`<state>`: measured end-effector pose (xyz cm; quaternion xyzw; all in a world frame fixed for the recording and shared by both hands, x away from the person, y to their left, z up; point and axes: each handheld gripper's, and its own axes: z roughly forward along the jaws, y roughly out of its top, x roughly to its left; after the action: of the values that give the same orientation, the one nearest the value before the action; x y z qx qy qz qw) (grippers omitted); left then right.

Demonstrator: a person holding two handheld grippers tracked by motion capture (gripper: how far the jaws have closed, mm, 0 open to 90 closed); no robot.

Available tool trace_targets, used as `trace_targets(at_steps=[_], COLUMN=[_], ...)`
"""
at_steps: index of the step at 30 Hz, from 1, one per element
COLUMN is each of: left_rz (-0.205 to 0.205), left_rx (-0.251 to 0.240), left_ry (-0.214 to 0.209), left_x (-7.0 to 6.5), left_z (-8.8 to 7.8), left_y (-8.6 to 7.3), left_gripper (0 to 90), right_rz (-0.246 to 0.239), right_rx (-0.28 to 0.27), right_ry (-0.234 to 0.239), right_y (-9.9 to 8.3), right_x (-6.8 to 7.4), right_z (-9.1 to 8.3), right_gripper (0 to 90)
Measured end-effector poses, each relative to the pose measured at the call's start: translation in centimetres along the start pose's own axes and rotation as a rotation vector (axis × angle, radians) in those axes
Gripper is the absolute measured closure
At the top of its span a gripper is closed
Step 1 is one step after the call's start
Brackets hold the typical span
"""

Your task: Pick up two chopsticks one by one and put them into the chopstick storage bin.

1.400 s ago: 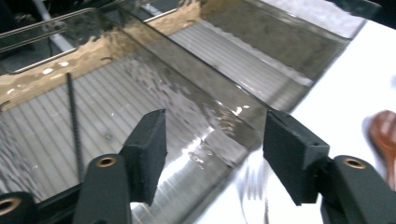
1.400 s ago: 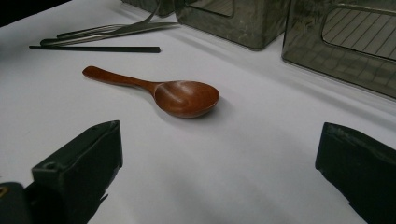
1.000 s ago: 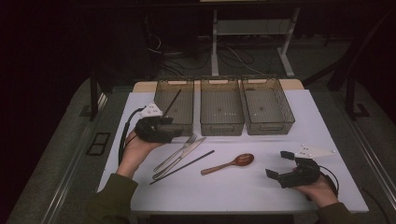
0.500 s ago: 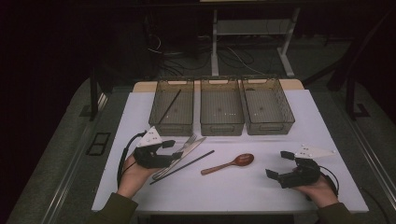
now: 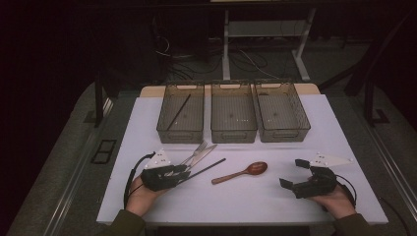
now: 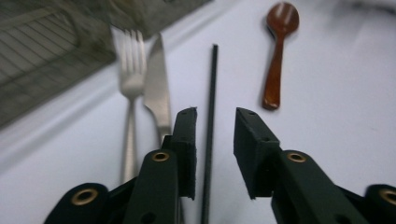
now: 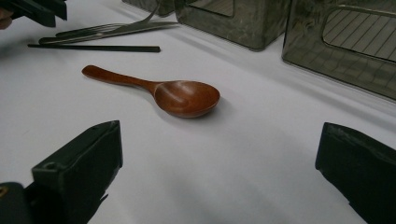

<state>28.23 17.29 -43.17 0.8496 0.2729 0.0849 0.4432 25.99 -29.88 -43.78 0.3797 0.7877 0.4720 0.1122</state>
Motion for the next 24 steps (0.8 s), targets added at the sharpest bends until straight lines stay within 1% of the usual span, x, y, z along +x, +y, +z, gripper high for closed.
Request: trace_targets(at_steps=[4, 5, 9, 10, 12, 14, 16, 18, 20, 24], left_rz=[0.011, 0.007, -0.006, 0.01, -0.001, -0.002, -0.012, -0.006, -0.013, -0.002], left_rx=[0.054, 0.067, 0.082, 0.099, 0.104, 0.114, 0.121, 0.125, 0.125, 0.13], left_ry=[-0.005, -0.005, -0.006, -0.003, -0.002, -0.002, 0.0, -0.001, 0.002, 0.005], left_x=[-0.1, -0.1, 0.0, 0.1, 0.2, 0.3, 0.3, 0.4, 0.4, 0.5], left_z=[0.8, 0.9, 1.3, 1.3, 1.4, 1.6, 1.8, 1.9, 1.9, 1.9], left_y=[-0.1, -0.2, -0.3, -0.3, -0.4, -0.6, -0.8, -0.8, -0.9, -0.9], left_gripper=[73.0, 74.0, 77.6, 78.0, 78.4, 78.4, 79.1, 80.3, 81.6, 83.2], right_rz=[-0.001, -0.001, -0.002, -0.003, -0.002, -0.001, -0.002, -0.002, -0.002, 0.0], right_rx=[0.002, 0.003, 0.004, 0.004, 0.003, 0.003, 0.001, 0.001, 0.001, 0.003], right_ry=[0.001, 0.001, 0.001, 0.002, 0.001, 0.001, 0.001, 0.001, 0.001, 0.001], right_y=[0.0, 0.0, 0.0, 0.0, 0.0, 0.0, 0.0, 0.0, 0.0, 0.0], right_x=[0.0, 0.0, 0.0, 0.0, 0.0, 0.0, 0.0, 0.0, 0.0, 0.0], right_z=[0.0, 0.0, 0.0, 0.0, 0.0, 0.0, 0.0, 0.0, 0.0, 0.0], right_gripper=[0.2, 0.2, 0.2, 0.2, 0.2, 0.2, 0.2, 0.2, 0.2, 0.2])
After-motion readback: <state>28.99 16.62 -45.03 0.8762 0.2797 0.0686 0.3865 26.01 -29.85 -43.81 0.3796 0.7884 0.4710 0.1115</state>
